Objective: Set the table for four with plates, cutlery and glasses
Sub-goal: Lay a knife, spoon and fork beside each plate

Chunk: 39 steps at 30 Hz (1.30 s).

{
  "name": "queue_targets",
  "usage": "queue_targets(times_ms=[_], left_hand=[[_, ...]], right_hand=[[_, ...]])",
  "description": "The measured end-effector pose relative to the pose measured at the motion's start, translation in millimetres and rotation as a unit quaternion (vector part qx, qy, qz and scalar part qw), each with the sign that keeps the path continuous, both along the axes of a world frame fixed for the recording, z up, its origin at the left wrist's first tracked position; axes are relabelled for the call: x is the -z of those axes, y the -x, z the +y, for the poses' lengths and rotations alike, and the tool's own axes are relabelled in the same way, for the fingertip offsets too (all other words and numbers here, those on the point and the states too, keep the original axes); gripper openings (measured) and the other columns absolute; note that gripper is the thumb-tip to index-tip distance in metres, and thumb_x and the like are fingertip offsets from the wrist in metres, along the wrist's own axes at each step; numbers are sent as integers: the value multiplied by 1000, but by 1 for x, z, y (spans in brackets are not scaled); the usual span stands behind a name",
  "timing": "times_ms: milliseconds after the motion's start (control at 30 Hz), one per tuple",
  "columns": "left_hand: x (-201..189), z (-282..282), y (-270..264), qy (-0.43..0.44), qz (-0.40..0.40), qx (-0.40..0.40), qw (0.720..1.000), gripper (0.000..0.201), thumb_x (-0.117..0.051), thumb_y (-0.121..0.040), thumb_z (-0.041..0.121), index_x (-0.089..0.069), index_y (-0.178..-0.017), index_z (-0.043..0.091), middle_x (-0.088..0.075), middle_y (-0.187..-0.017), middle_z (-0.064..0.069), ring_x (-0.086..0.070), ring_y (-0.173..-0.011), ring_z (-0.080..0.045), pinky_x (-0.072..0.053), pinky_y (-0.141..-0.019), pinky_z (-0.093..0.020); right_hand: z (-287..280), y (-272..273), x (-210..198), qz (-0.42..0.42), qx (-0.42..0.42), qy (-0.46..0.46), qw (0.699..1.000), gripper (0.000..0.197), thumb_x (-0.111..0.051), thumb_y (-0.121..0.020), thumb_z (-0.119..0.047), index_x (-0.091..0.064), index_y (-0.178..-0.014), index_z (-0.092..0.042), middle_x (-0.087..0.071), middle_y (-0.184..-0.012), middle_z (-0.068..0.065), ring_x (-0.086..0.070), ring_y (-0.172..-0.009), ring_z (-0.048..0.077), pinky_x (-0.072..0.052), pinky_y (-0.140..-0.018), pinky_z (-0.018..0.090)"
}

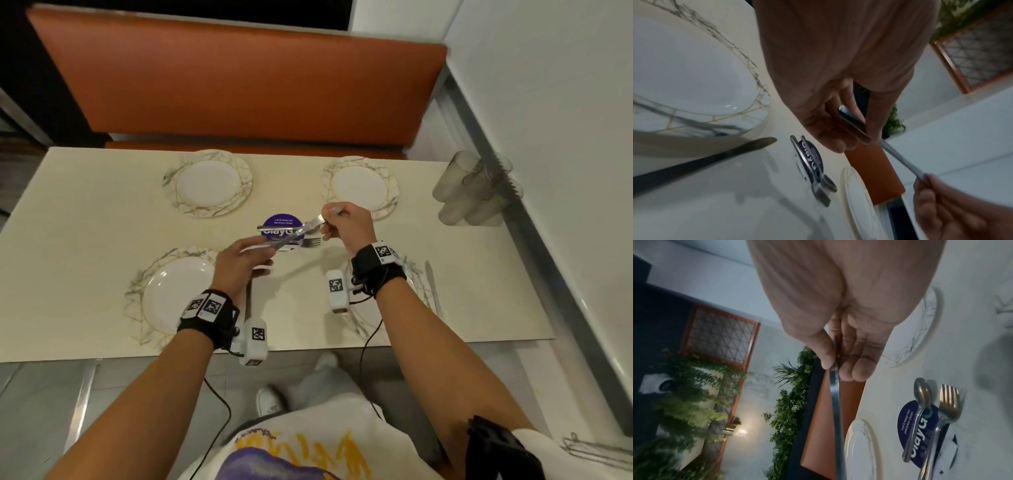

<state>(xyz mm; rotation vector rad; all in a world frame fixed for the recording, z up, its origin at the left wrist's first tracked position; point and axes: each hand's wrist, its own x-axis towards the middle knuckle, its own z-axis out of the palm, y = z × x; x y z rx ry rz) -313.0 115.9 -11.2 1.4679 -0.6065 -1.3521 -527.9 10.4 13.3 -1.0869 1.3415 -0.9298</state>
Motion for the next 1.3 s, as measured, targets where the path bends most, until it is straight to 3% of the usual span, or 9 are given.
queue_targets(times_ms=[133, 300, 400, 567, 700, 767, 933, 1100, 1300], left_hand=[[-12, -35, -16, 26, 68, -92, 993, 27, -75, -86, -6, -66, -110, 1, -74, -101, -23, -77, -88, -31, -63, -85, -40], [-17, -96, -12, 21, 23, -115, 993, 16, -73, -88, -3, -70, -103, -8, -73, -96, -29, -74, -81, -30, -64, -85, -42], [-11, -132, -2, 9, 0, -113, 994, 15, -75, -88, 2, -73, -102, -3, -77, -88, -18, -75, -77, -29, -65, -79, -39], [3, -172, 24, -15, 3, -66, 998, 25, -66, -95, 1, -68, -120, 4, -78, -98, -15, -79, -81, -22, -63, -74, -29], [17, -210, 47, -42, 31, -26, 998, 35, -61, -96, -6, -63, -127, 12, -78, -97, -15, -78, -79, -22, -64, -76, -32], [24, -226, 53, -54, 34, -26, 998, 38, -63, -94, -8, -63, -128, 10, -78, -97, -18, -78, -82, -27, -64, -77, -36], [42, -272, 55, -67, -5, -29, 997, 37, -66, -94, -5, -67, -123, 17, -79, -98, -14, -78, -89, -26, -65, -79, -36], [68, -318, 53, -124, -95, 1, 988, 25, -75, -87, -5, -75, -101, 15, -80, -93, -15, -78, -75, -26, -66, -73, -41], [93, -353, 59, -165, -189, 35, 967, 14, -81, -83, -1, -77, -93, 8, -78, -81, -11, -79, -72, -29, -66, -66, -33]], right_hand=[[1, -4, 5, 46, -55, -1, 997, 25, -58, -92, 0, -73, -109, -9, -68, -80, 13, -60, -62, 22, -53, -61, 37], [-14, -24, 9, 153, -147, 30, 977, 17, -63, -96, -16, -73, -109, -13, -70, -92, 10, -65, -59, 6, -47, -47, 15], [-34, -34, 20, 164, -157, 41, 973, 16, -69, -94, -22, -68, -106, -13, -71, -91, 13, -70, -66, 21, -50, -48, 20], [-60, -44, 34, 124, -104, -21, 987, 9, -63, -97, -19, -61, -103, -14, -73, -82, 13, -71, -66, 33, -60, -53, 41], [-97, -33, 44, 113, -59, -46, 991, 18, -62, -98, -24, -60, -104, -7, -74, -79, 14, -71, -58, 28, -48, -44, 25], [-108, -27, 54, 114, -47, -52, 991, 21, -63, -98, -27, -61, -102, -6, -74, -79, 11, -70, -53, 22, -50, -43, 27], [-135, -2, 87, 163, -11, -58, 985, 12, -58, -92, -19, -61, -103, -13, -72, -90, 9, -72, -73, 29, -62, -69, 49], [-141, 30, 108, 195, 31, -68, 978, 10, -57, -95, -17, -63, -102, -20, -70, -93, 2, -69, -81, 27, -60, -75, 45], [-145, 57, 109, 186, 45, -77, 978, 10, -57, -97, -11, -63, -105, -13, -70, -90, 7, -64, -67, 18, -55, -57, 24]])
